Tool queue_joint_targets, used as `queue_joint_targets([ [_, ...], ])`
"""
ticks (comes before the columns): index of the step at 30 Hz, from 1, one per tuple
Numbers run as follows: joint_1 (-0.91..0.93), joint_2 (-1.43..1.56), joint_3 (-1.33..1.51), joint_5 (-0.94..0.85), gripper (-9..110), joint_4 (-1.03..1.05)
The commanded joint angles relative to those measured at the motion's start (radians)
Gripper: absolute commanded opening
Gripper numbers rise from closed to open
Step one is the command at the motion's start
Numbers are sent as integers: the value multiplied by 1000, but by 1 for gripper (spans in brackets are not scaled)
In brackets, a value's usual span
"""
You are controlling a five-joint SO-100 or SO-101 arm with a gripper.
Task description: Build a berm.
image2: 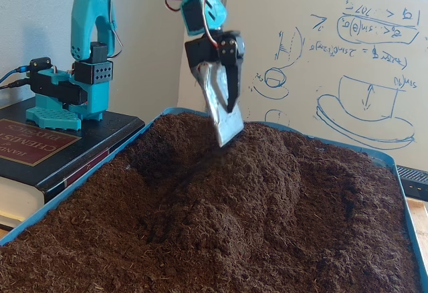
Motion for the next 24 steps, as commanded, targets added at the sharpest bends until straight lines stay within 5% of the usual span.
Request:
queue_joint_targets([
  [1,2,161,-94,-8,1,-21],
  [24,330,-67,186,-311,1,252],
])
